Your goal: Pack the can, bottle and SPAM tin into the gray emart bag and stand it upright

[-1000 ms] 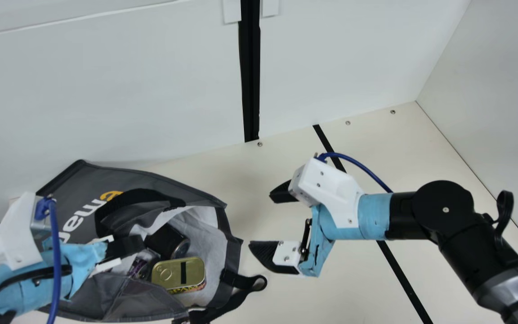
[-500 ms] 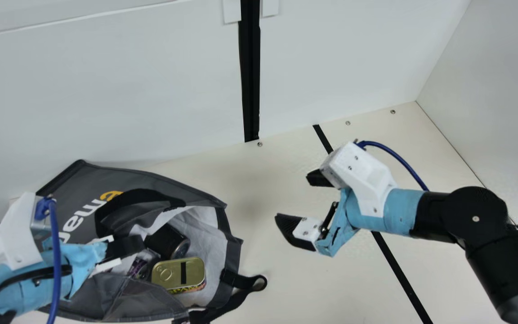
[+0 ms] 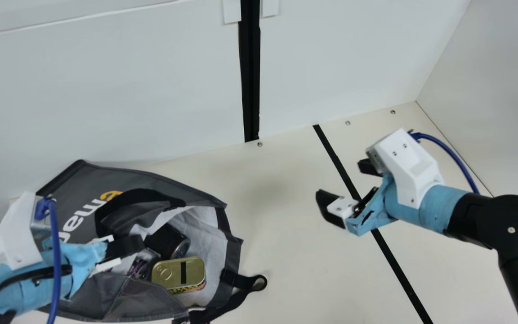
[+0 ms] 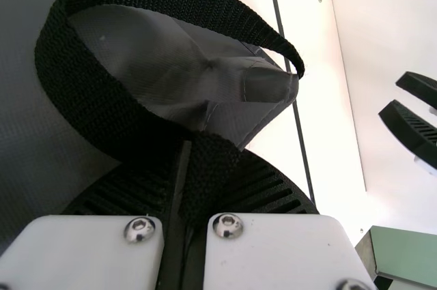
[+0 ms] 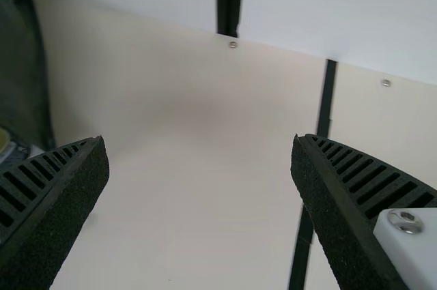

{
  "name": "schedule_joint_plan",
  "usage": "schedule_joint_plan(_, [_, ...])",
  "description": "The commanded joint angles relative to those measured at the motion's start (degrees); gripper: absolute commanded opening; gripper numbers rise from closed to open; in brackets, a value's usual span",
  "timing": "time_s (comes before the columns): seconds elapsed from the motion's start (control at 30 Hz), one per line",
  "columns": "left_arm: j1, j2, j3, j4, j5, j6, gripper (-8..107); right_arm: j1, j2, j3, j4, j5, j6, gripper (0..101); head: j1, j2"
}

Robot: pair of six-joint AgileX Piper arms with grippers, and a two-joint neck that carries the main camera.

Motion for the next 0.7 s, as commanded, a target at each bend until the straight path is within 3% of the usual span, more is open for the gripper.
schedule_joint_plan(0.0, [0.0, 0.0, 0.0, 0.0, 0.0, 0.0, -8, -0.85, -0.38, -0.18, -2.93, -0.85, 2.64, 95, -1.3, -0.05])
schedule_joint_plan(0.33, [0.0, 0.0, 0.0, 0.0, 0.0, 0.0, -8, -3.14, -2.22, -1.79, -17.49, -4.05, 16.57, 95, -1.3, -0.05])
schedule_joint_plan(0.67, [0.0, 0.0, 0.0, 0.0, 0.0, 0.0, -8, -1.79, -3.64, -4.83, -31.96, -2.14, 32.01, 95, -1.3, -0.05])
